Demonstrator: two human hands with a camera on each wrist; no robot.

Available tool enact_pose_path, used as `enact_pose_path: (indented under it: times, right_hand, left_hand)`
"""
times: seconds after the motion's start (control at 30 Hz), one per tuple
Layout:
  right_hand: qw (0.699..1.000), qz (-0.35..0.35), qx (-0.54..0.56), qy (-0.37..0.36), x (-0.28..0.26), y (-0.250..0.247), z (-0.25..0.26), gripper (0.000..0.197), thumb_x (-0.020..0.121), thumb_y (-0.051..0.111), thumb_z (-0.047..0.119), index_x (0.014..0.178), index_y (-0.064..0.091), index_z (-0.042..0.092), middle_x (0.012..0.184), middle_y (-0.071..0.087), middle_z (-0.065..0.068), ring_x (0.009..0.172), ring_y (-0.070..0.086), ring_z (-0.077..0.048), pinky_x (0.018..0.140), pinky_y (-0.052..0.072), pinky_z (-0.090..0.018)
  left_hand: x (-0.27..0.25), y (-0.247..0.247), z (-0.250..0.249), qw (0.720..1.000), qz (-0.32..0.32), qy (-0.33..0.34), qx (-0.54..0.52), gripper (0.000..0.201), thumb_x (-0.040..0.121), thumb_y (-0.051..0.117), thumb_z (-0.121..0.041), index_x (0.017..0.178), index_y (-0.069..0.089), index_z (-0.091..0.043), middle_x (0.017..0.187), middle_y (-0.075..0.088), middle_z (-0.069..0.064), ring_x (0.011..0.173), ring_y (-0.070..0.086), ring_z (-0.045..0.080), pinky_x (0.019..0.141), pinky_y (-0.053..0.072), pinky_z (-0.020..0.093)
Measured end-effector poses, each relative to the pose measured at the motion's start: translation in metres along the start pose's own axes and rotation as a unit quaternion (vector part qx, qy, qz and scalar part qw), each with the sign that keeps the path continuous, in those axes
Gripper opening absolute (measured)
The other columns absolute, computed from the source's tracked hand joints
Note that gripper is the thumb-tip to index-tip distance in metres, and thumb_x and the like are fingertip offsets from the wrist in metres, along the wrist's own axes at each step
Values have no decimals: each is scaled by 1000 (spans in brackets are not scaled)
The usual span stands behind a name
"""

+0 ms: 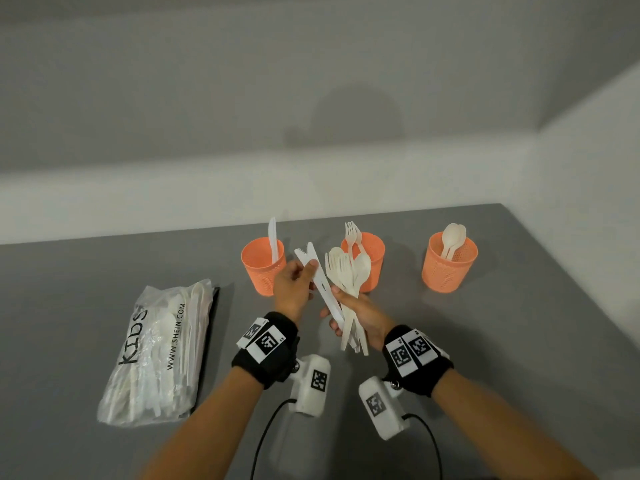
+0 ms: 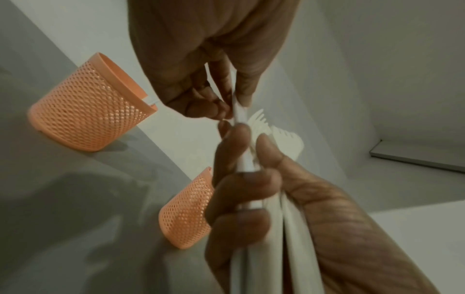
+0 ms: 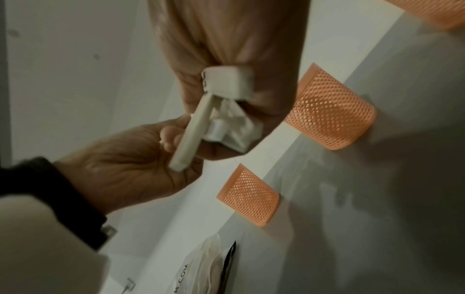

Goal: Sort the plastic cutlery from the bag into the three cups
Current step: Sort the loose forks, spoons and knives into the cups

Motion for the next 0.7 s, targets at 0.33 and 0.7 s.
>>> enact_pose_path:
  times: [0.33,0.7]
  right_hand:
    - [999,2,-39,-3,1,-10,3,19,97,43,27,106,55,17,73,71,-7,58,68,-19,55,57,-28]
    - [993,-94,-77,11,9,-35,7,20,96,45,29,93,60,16,48,30,7,36,26,-4,37,28,-18]
  left_hand:
    - [14,-2,-3,996,56,16,61,19,94,49,-14,77,56,-8,63,56,6,39,50,0,45,43,17]
    - [96,-98,-104,930,-172,244,215,33,89,57,-14,119,44,-10,82,62,13,68,63,31,73,54,41]
Point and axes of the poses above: each hand's wrist, its own x-axis towards the middle knuckle, its own y-axis out of the palm, z = x × y, the point moved 6 cm from there along x, towards the middle knuckle
